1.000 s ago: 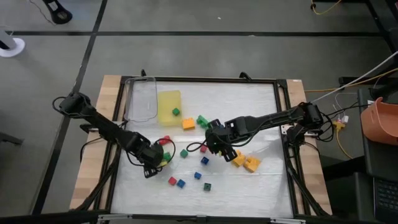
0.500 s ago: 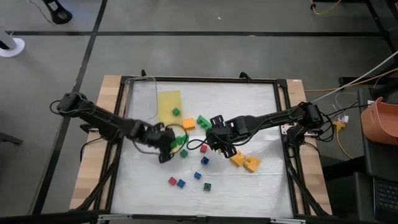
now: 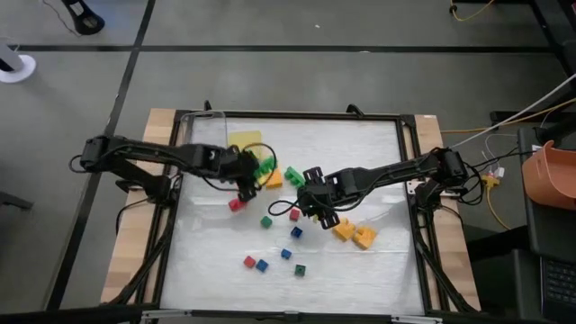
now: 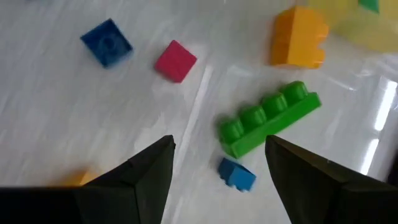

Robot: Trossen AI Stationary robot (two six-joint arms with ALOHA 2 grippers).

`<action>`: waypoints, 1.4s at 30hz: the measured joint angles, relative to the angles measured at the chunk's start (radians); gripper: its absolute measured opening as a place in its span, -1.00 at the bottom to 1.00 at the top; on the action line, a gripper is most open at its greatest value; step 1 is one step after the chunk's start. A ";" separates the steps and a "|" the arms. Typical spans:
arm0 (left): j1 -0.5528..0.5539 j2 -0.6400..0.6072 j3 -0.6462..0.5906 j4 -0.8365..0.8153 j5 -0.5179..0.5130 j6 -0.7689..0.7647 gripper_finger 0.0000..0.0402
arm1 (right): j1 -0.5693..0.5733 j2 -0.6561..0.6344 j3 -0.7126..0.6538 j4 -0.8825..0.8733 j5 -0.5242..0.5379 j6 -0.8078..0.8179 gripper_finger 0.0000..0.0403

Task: Sort blocks by size
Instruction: Put the large green game piece into the transparent bin

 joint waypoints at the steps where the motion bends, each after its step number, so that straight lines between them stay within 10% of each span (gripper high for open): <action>1: 0.013 -0.010 0.023 -0.061 -0.024 0.012 -0.19 | -0.004 0.001 -0.012 0.015 -0.002 0.022 0.25; 13: 0.174 -0.186 0.045 -0.615 -0.224 -0.375 -0.18 | -0.120 0.001 -0.167 0.280 0.033 0.291 0.25; 42: 0.345 -0.209 -0.185 -0.475 -0.191 -0.349 0.11 | -0.220 0.041 -0.323 0.545 0.000 0.469 0.25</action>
